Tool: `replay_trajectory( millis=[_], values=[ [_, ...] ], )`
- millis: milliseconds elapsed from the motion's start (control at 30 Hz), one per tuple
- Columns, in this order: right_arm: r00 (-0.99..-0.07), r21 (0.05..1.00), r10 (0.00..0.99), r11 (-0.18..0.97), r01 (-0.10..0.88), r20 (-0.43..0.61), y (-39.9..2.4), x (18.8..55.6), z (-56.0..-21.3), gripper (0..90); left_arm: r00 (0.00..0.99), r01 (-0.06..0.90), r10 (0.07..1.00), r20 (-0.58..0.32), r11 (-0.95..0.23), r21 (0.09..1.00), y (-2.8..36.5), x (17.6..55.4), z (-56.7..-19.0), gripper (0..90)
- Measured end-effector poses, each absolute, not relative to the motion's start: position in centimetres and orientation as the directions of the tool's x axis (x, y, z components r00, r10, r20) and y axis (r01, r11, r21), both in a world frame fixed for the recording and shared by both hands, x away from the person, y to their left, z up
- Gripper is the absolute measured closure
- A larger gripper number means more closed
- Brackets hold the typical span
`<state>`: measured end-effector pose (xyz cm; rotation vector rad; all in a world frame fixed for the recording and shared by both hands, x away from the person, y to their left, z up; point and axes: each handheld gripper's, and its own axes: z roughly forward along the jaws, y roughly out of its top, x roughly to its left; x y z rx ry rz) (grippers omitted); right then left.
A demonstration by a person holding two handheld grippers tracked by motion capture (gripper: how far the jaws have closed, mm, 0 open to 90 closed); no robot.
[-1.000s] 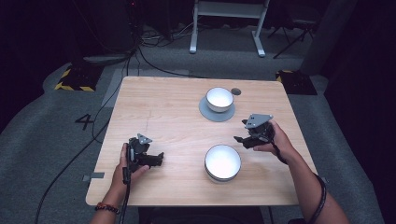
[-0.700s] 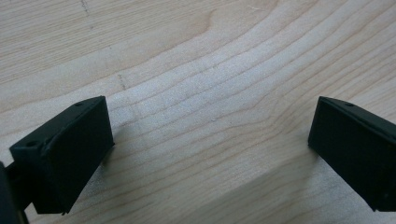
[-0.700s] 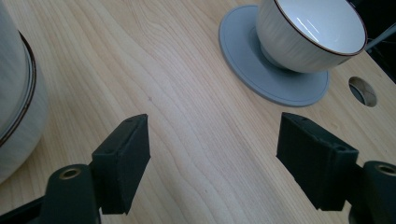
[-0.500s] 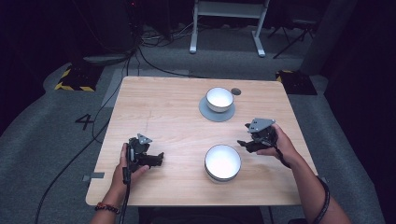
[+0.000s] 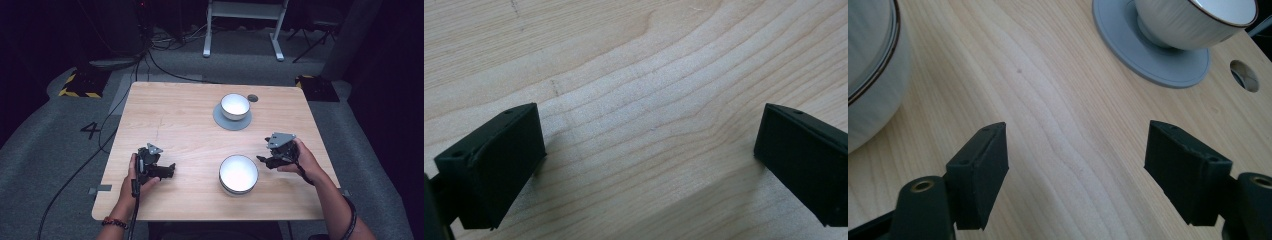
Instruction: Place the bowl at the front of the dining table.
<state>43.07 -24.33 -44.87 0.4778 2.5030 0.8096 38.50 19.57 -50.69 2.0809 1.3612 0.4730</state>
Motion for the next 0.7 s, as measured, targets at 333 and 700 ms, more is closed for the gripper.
replay_trajectory(
  millis=[333, 700],
  values=[
    [-0.838, 0.620, 0.462, 0.758, 0.204, -0.289, -25.4, 41.8, -46.1, 24.7, 0.411, 0.699, 0.911, -0.032, -0.293, 0.652, 19.6, 38.5, -50.7, 0.0],
    [-0.833, 0.619, 0.488, 0.747, 0.244, -0.260, -27.3, 40.8, -47.1, 24.3, 0.411, 0.698, 0.911, -0.026, -0.296, 0.652, 19.6, 38.5, -50.7, 0.0]
  ],
)
